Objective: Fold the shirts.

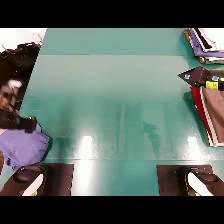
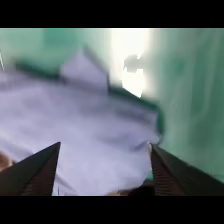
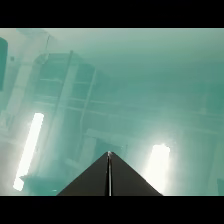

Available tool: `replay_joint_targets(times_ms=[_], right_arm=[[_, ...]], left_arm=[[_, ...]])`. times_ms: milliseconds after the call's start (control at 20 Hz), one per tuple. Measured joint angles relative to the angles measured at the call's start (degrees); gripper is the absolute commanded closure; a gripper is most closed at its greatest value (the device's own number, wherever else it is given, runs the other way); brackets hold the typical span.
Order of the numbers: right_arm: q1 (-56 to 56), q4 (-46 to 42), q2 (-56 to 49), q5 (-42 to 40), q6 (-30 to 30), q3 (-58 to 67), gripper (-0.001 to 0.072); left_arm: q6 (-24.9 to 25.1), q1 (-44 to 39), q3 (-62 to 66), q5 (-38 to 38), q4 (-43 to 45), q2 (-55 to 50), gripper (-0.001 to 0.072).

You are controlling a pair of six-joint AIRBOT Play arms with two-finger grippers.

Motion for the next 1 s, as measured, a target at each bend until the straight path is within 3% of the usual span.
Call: replay_joint_targets(times_ms=[200, 300, 350, 650, 1000], right_arm=[[0.00, 0.00, 0.00, -0.04, 0.00, 0.00, 0.0695], [0.00, -0.02, 0.00, -0.09, 0.00, 0.00, 0.0695], [0.00, -0.04, 0.00, -0.15, -0.02, 0.00, 0.0695], [0.00, 0.48, 0.00, -1.33, 0.00, 0.94, 0.0696], [0.00, 0.31, -0.02, -3.54, 0.00, 13.16, 0.0695]], left_arm=[[-4.72, 0.11, -12.57, 4.61, 1.66, 0.74, 0.0065], [-7.30, 0.11, -15.45, 5.84, 2.08, 0.87, 0.0576], [-8.24, 0.11, -16.04, 5.90, 2.08, 0.94, 0.0663], [-10.82, 0.13, -6.73, 5.31, 2.45, 0.98, 0.0677], [-8.66, 0.07, 29.68, 8.59, -4.39, 0.92, 0.0679]])
